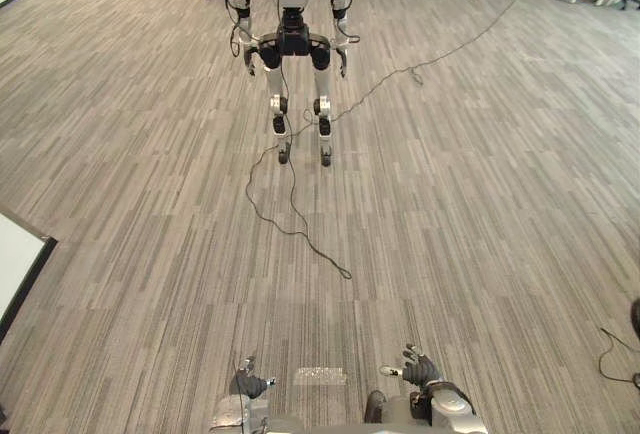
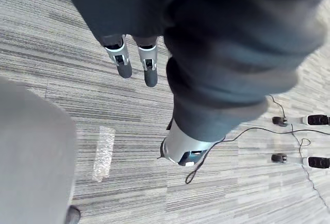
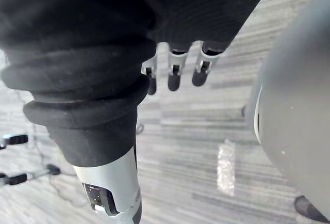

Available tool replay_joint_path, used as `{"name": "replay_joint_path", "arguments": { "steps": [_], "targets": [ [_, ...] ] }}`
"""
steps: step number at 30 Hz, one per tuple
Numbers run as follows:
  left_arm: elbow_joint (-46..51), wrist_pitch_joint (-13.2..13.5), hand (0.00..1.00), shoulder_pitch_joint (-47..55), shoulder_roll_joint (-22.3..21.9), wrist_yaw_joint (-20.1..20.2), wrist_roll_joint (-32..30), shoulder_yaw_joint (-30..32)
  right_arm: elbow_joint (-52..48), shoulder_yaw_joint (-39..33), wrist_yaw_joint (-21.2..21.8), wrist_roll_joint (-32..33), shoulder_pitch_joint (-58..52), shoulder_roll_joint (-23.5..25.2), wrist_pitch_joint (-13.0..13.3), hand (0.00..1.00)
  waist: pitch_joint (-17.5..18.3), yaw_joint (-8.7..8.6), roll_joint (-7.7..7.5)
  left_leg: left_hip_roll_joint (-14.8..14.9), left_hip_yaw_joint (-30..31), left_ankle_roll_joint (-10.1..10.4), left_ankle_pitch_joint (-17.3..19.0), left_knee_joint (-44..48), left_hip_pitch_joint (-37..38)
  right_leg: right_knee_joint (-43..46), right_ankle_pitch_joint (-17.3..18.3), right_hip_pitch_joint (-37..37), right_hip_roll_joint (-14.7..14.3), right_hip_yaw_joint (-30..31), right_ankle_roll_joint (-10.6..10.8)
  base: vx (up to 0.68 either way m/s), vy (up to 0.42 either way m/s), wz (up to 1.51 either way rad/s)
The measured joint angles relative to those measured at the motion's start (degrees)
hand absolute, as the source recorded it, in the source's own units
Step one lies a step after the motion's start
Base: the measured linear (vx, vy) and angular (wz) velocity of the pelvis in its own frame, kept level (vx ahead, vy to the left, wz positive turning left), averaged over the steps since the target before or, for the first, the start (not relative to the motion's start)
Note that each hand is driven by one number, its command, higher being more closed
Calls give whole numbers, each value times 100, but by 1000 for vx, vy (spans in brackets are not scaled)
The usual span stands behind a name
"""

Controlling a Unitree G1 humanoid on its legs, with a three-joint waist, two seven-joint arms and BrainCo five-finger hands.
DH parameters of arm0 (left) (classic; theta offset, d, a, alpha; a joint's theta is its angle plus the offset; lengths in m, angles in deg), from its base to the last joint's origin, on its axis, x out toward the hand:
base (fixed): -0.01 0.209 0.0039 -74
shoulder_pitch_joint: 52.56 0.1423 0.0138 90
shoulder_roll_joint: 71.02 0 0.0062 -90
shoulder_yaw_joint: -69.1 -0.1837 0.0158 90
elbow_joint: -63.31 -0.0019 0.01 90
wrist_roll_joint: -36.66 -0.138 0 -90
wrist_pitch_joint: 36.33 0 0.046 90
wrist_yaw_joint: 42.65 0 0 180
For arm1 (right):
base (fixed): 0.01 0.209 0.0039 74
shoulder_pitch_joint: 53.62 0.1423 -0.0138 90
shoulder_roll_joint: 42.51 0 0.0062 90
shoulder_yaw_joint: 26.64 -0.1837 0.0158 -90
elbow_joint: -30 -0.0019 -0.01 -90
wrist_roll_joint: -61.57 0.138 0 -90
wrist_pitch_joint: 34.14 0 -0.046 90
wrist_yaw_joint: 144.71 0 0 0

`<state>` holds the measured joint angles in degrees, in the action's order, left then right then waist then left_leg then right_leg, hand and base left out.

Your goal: Organize washtable

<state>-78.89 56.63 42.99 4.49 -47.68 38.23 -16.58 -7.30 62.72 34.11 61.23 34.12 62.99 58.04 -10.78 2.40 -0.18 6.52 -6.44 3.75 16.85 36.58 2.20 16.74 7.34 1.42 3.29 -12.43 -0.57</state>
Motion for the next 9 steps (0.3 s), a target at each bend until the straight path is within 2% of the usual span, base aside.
{"name": "replay_joint_path", "arguments": {
  "steps": [2,3,5,6,9],
  "targets": [
    [6,-4,0,7,-14,-1,-5,32,-3,-118,-14,12,-41,11,-15,0,0,4,18,286,-347,-13,7,267,-60,-20,115,-307,-12,-38,-21,204,-54,7],
    [-5,-3,0,10,-4,-1,-5,29,4,-189,-21,50,-53,13,-25,0,4,5,6,346,-502,-19,9,-80,-103,-73,163,-432,49,-24,37,117,-8,-2],
    [-31,-7,0,7,-1,-5,-5,-8,22,-191,-21,75,-60,-11,-23,0,25,-29,34,243,-456,13,-111,-1083,-97,-79,178,-406,105,22,115,91,71,-11],
    [-80,-6,0,-6,4,4,7,-28,68,-196,-18,80,-28,-57,-11,0,43,-26,86,216,-424,16,-454,-1707,-41,-57,208,-371,100,120,208,114,127,-16],
    [-154,-1,0,-18,107,-5,-6,-37,222,-323,-14,78,-38,19,-23,0,134,-3,-106,-72,-514,-94,-648,-2312,312,-347,106,-493,261,186,380,100,99,-8]
  ]
}}
